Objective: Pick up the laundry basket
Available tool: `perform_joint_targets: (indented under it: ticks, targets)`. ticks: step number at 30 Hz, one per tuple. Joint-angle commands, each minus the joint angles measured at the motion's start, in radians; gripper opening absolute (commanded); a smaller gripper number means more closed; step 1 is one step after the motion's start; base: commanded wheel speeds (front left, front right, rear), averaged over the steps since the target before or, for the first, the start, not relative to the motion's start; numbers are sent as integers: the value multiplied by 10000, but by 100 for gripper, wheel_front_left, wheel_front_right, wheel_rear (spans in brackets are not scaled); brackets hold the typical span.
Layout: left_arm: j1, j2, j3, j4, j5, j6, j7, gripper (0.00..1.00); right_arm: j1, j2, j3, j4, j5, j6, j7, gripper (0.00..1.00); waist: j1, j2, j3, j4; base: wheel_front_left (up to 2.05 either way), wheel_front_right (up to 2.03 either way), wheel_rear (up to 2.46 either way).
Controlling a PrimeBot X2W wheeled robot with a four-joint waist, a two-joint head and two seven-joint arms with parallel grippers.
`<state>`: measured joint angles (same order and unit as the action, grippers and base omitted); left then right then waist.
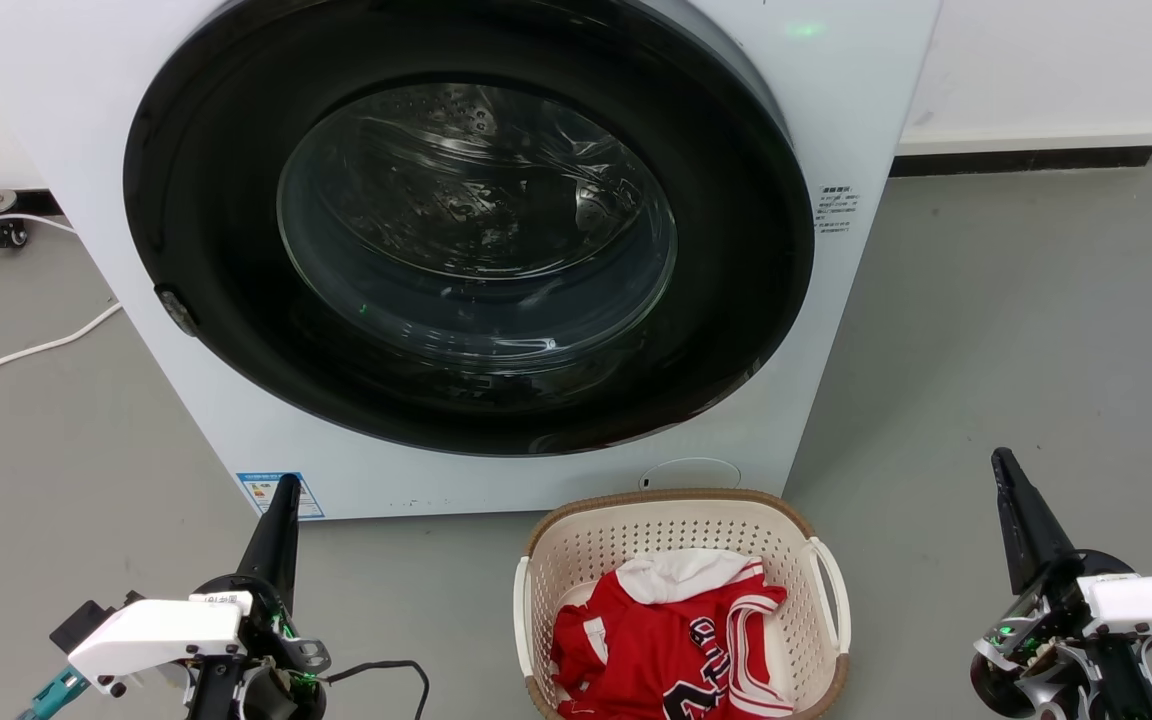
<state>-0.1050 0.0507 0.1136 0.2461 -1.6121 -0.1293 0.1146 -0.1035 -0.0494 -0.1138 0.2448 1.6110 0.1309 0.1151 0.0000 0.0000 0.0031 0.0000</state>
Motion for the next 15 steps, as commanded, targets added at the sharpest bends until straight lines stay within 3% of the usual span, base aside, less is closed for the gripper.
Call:
perform_joint_targets:
  ticks: [1, 15]
  targets:
    - [-86, -12, 23, 2, -18, -49, 24, 0, -108, -16, -4, 6, 40, -3, 12, 0, 0, 0, 0, 0, 0, 0, 0]
    - [-86, -12, 23, 1, -18, -49, 24, 0, -108, -16, -3, 6, 40, -3, 12, 0, 0, 0, 0, 0, 0, 0, 0]
